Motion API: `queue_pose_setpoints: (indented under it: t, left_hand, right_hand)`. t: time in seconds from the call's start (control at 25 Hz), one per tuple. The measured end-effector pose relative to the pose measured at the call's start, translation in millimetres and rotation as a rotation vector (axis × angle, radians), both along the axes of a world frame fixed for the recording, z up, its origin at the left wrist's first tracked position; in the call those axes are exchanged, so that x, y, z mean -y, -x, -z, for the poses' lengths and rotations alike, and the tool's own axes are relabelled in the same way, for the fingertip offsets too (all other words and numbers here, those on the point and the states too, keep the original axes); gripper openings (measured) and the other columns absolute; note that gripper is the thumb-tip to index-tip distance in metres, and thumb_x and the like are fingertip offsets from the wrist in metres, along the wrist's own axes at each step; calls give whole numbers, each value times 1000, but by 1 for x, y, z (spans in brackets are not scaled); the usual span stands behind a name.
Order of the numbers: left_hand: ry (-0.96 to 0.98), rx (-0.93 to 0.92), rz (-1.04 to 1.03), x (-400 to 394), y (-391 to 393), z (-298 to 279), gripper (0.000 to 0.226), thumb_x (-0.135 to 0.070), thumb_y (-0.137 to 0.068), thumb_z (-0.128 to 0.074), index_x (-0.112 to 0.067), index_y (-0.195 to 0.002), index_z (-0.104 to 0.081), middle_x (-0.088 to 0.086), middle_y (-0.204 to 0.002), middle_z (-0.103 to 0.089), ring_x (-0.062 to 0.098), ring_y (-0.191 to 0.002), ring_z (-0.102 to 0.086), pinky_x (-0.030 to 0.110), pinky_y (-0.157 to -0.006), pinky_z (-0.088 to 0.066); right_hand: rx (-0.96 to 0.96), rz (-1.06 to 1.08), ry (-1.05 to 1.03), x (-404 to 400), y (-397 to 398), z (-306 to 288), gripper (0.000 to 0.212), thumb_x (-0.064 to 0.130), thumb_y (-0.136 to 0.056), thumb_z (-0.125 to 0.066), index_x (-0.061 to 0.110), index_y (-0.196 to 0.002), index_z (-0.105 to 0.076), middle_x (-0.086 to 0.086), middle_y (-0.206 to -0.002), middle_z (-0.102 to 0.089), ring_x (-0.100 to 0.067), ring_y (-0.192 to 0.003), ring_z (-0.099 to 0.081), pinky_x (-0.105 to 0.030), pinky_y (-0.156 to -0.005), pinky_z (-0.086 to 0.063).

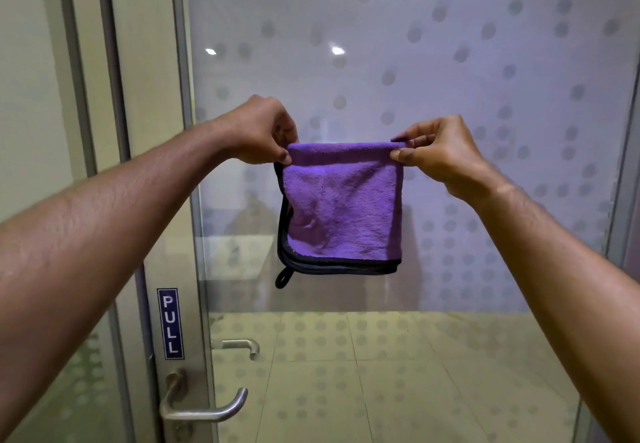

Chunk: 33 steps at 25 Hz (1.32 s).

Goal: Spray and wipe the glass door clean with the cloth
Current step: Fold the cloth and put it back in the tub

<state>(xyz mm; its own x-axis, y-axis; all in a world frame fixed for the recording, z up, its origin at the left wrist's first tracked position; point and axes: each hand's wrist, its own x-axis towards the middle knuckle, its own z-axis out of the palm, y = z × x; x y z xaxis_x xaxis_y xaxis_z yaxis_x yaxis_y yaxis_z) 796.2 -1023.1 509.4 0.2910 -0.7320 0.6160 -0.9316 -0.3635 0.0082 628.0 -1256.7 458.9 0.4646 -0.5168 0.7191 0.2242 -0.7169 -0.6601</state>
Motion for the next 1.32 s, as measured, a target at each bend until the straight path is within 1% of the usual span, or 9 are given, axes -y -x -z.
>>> queue_pose_setpoints:
  t: [0.12,0.24,0.32,0.48,0.6,0.8,1.0,1.2,1.32]
  left_hand:
    - [-39,-24,-70,-14,6,22,19,-11,-66,-82,-16,-83,-76,2,-74,-73,19,-76,-69,35,-74,-57]
    - [-7,-64,-91,-23,1,24,19,-13,-64,-84,-17,-81,-76,1,-72,-73,20,-75,-71,37,-72,-58]
    - [-4,-85,-91,-25,3,20,19,-13,-64,-86,-18,-79,-75,0,-70,-73,18,-74,-71,32,-69,-58]
    - [2,-195,-153,-45,9,33,20,-12,-64,-87,-14,-81,-75,3,-72,-74,14,-67,-72,14,-54,-51]
    - [11,-302,-183,-65,13,46,21,-9,-64,-88,-9,-81,-75,4,-69,-74,7,-57,-69,10,-48,-49]
    - [27,-460,-205,-102,21,59,22,-8,-62,-89,-7,-78,-74,10,-68,-74,19,-62,-71,28,-64,-60]
    - [30,-605,-200,-156,33,70,21,-7,-63,-88,-3,-79,-74,8,-66,-73,13,-58,-69,17,-52,-53]
    - [44,-748,-194,-223,49,85,19,-3,-69,-83,3,-84,-74,20,-81,-72,18,-67,-71,23,-63,-59]
    - [32,-816,-200,-264,64,93,19,-2,-70,-82,7,-85,-73,23,-83,-69,25,-73,-67,25,-67,-60]
  right_hand:
    - [-97,-65,7,-9,-10,16,16,5,-72,-81,20,-74,-75,-10,-76,-74,-16,-70,-69,-40,-74,-60]
    - [-102,-12,29,-13,-15,20,14,10,-69,-84,21,-76,-76,-10,-80,-76,-11,-67,-67,-29,-63,-59]
    - [-78,-18,33,-13,-13,14,15,12,-68,-85,19,-79,-77,-6,-74,-73,-7,-60,-63,-20,-53,-50]
    - [-132,-83,17,-25,-20,23,16,12,-65,-87,16,-78,-78,-2,-64,-70,-8,-56,-64,-18,-52,-52]
    - [-229,-184,-18,-37,-22,29,17,5,-65,-87,10,-78,-79,-2,-60,-70,-9,-57,-68,-17,-56,-55]
    - [-353,-371,-129,-68,-16,29,8,-9,-74,-76,0,-73,-75,-11,-68,-71,-17,-68,-72,-22,-65,-59]
    - [-438,-471,-177,-111,-6,33,4,-12,-79,-70,-8,-82,-72,-6,-60,-72,-13,-62,-71,-19,-59,-58]
    - [-531,-496,-184,-168,0,43,8,-11,-77,-73,-3,-74,-73,-6,-60,-72,-14,-60,-71,-20,-57,-58]
    - [-589,-499,-192,-202,3,49,16,-10,-75,-75,1,-63,-75,-8,-62,-73,-14,-60,-71,-19,-56,-58]
